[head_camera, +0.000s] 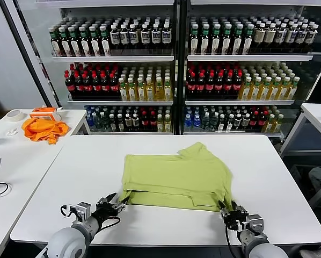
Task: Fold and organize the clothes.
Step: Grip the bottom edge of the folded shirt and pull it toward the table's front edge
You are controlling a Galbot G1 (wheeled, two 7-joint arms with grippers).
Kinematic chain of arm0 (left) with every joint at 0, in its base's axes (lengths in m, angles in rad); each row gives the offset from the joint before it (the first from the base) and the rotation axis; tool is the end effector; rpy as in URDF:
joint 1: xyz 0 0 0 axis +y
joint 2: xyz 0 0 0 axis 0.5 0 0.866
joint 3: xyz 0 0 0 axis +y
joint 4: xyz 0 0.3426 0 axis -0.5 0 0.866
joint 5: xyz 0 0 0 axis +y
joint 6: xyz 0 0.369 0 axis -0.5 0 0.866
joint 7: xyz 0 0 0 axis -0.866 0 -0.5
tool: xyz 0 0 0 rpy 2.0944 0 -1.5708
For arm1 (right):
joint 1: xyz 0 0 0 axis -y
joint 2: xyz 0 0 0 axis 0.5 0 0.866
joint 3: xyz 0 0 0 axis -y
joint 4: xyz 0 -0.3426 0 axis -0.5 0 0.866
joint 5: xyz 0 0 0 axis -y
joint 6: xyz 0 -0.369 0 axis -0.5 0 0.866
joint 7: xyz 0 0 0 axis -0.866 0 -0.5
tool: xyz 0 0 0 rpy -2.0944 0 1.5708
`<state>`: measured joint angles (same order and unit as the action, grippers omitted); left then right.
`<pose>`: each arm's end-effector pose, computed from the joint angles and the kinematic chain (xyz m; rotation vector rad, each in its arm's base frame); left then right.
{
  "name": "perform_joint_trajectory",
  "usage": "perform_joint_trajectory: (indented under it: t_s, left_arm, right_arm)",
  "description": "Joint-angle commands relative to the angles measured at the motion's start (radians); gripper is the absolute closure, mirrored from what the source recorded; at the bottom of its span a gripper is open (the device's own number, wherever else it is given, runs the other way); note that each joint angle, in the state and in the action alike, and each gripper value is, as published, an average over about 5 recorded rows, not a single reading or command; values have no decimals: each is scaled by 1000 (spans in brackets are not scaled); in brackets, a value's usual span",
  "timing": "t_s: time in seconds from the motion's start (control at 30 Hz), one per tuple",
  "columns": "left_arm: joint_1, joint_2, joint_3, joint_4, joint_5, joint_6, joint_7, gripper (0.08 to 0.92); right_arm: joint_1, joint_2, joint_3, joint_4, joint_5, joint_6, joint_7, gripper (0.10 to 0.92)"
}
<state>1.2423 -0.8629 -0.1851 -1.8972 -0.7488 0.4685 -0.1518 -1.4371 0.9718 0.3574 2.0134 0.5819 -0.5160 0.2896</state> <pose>0.2758 0.0577 -0.3051 -0.4344 -2.4766 -0.0212 0.2344 -0.0585 -0.2947 0.1395 -2.5271 0.1213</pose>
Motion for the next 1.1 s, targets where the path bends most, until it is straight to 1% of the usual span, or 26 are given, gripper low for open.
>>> perform_joint_trajectory:
  t_s: [0.03,0.13,0.2,0.3,0.37,0.47,0.53,0.7,0.87,0.93,1.03,1.1]
  left_arm:
    - [2,-4,9,10,8,32,-7,553]
    - [1,-7,8,12,20,25,-1,640]
    - [13,1,0,1,24,27,2,692]
    - [60,30,-25,-37,29,33,3,778]
    - [111,51,-50,-73,33,34,4,839]
    - [208,73,-97,-127,39,31,9,902]
    - [273,83,-131,-163,45,26,14,916]
    - [420,90,-231,-247,54,11,19,916]
    - [538,96,-309,-292,72,2,26,916]
    - [551,98,-319,-288,98,-13,40,916]
    - [534,99,-320,-267,139,-32,62,916]
    - [515,102,-319,-260,147,-31,67,914]
  right_arm:
    - [-5,3,-5,-5,17,-8,3,794]
    - [-5,3,-2,-2,8,1,-3,872]
    - [-13,1,0,13,1,5,-7,899]
    - [-46,-1,6,52,-9,10,-11,903]
    - [-79,0,11,78,-17,17,-13,903]
    - [-139,1,24,116,-39,33,-22,903]
    - [-179,-3,35,140,-54,44,-28,903]
    - [-255,-15,56,188,-88,71,-41,903]
    - [-302,-17,67,224,-103,86,-43,903]
    - [-306,-17,65,227,-113,97,-44,903]
    - [-307,-17,63,227,-124,98,-46,894]
    - [-310,-20,67,229,-128,86,-50,859]
